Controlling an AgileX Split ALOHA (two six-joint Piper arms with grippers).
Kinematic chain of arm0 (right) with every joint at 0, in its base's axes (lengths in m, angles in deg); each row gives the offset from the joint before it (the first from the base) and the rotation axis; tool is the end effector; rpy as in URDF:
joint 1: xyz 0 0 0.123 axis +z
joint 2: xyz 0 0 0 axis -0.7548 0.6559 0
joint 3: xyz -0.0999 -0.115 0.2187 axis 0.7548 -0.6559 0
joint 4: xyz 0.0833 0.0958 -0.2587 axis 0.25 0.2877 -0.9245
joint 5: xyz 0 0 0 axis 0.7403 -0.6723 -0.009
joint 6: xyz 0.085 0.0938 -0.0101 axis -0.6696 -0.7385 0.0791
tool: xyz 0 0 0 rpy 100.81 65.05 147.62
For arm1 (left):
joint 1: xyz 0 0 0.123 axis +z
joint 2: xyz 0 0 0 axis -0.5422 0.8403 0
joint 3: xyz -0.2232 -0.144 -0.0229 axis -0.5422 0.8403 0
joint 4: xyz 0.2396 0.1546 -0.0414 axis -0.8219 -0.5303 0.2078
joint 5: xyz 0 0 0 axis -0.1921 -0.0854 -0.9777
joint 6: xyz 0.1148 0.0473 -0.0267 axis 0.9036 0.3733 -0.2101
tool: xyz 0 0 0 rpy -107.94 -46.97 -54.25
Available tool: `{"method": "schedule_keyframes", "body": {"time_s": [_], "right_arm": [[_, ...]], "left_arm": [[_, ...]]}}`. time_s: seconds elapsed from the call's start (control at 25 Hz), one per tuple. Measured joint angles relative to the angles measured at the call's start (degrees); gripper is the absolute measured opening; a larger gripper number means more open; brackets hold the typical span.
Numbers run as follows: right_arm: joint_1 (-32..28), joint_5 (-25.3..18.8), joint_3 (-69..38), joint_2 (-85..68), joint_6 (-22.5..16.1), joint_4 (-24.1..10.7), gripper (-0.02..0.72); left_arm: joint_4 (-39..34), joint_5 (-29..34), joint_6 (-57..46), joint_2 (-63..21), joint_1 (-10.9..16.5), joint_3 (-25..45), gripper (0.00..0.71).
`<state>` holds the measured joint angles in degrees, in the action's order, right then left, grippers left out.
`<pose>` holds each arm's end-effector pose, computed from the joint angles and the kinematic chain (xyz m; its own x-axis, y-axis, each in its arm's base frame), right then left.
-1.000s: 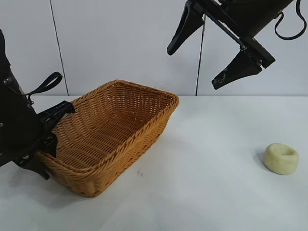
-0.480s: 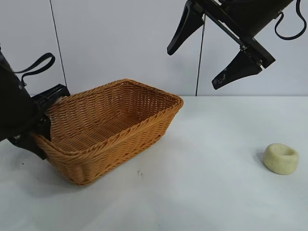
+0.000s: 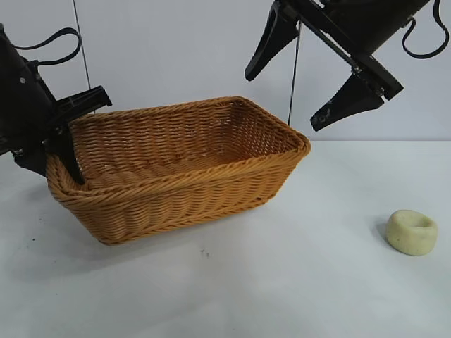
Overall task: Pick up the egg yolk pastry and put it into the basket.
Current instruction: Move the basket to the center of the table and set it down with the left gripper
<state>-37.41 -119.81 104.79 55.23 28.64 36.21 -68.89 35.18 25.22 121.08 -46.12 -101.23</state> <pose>0.3907 0.1463 0.2001 -0.9769 0.0748 -0.2004 -0.0529 0.8231 0.5655 0.3848 -0.1215 0.1070 -0.9235 -0.3780 -0.0649 -0.3374 0.8812 -0.3312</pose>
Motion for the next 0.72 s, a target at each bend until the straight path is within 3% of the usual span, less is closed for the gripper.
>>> {"method": "schedule_keyframes", "body": {"time_s": [0.32, 0.72], "right_arm": [[0.0, -0.06, 0.0, 0.0, 0.0, -0.07, 0.694], [0.0, -0.06, 0.0, 0.0, 0.0, -0.01, 0.694]], "left_arm": [[-0.05, 7.06, 14.03, 5.06, 0.0, -8.55, 0.108], [2.32, 5.94, 19.75, 10.11, 0.0, -8.92, 0.108]]}}
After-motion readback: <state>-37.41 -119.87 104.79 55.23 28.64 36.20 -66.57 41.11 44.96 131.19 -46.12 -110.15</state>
